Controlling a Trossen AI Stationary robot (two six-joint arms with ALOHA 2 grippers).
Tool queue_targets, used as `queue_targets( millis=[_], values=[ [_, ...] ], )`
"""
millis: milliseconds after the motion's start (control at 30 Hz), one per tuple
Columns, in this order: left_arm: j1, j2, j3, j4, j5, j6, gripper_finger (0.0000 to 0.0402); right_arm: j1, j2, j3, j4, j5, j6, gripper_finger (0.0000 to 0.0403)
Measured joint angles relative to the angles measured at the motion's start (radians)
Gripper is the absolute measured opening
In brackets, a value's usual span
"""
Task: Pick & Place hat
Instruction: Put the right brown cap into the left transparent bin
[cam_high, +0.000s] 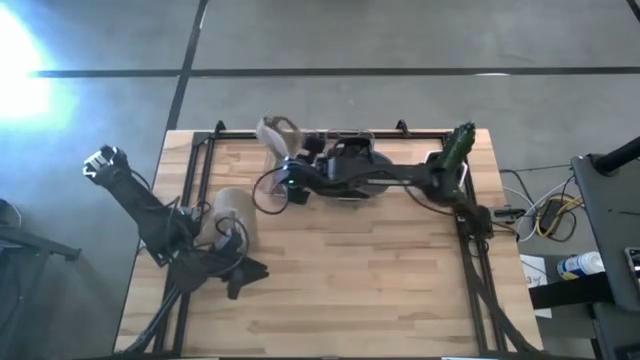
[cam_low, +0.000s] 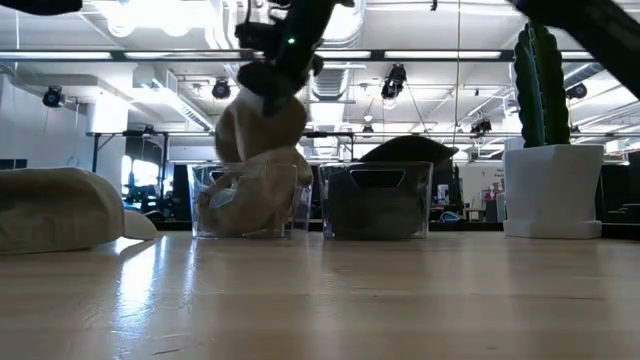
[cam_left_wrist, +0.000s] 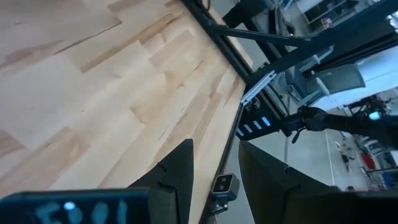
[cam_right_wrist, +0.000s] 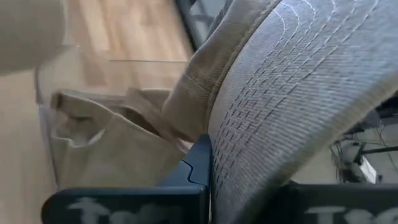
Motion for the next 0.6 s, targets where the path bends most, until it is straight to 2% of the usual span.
queue_targets(
  millis=[100, 233, 367, 600],
  values=[
    [-0.006, 0.008, -0.004, -0.006, 0.001, -0.029, 0.0121, -0.005, 0.088, 0.168, -0.125, -0.1, 0.004, 0.0013],
    [-0.022, 0.013, -0.007, -0.003, 0.001, -0.061, 0.0121, -0.017, 0.072, 0.075, -0.153, -0.268, 0.115, 0.0013],
    [-0.039, 0.015, -0.018, -0.006, -0.015, -0.102, 0.0121, -0.021, 0.06, -0.003, -0.238, -0.241, 0.251, 0.0013],
    [-0.046, 0.016, -0.021, -0.002, -0.067, -0.105, 0.0121, -0.015, 0.056, -0.062, -0.177, -0.231, 0.225, 0.0024]
  ],
)
